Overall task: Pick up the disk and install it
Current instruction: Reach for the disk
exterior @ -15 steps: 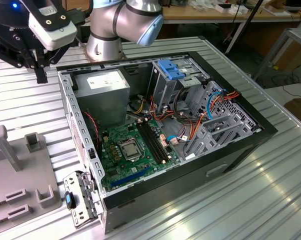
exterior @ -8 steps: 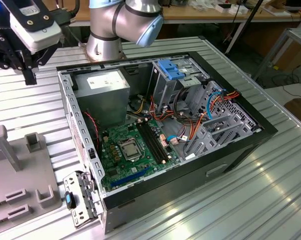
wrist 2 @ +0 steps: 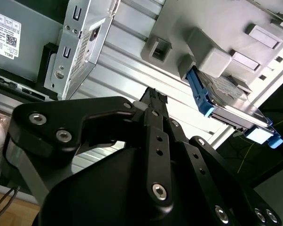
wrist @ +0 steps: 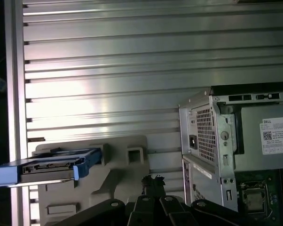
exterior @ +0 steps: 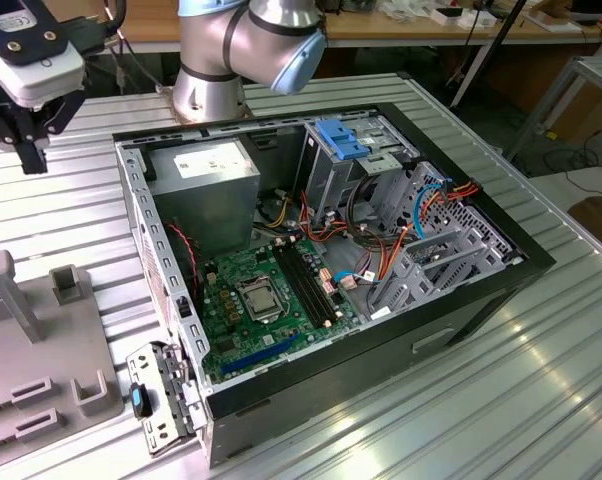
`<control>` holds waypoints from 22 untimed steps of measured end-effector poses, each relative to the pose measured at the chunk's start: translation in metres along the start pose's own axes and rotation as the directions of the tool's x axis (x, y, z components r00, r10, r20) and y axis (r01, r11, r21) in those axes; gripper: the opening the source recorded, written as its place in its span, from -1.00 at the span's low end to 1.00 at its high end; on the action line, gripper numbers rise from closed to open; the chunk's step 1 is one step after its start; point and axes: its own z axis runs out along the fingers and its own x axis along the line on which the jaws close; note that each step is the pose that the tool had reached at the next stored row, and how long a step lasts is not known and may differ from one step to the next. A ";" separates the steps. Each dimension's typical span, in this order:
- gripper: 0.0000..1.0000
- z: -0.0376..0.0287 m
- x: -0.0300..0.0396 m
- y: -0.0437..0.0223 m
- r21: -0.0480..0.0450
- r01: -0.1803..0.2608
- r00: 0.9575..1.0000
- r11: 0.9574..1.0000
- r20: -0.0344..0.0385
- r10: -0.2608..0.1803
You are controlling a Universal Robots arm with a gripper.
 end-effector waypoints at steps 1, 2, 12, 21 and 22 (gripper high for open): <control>-0.79 -0.0001 0.0023 -0.0002 0.000 0.000 1.000 1.000 0.000 0.000; -0.79 -0.0002 0.0063 -0.0004 0.000 0.000 1.000 1.000 0.000 0.000; -0.79 -0.0007 0.0279 -0.0019 0.000 0.000 1.000 1.000 0.000 0.000; -0.79 -0.0018 0.0665 -0.0049 0.000 0.000 1.000 1.000 0.000 0.000; -0.79 -0.0020 0.0718 -0.0052 0.000 0.000 1.000 1.000 0.000 0.000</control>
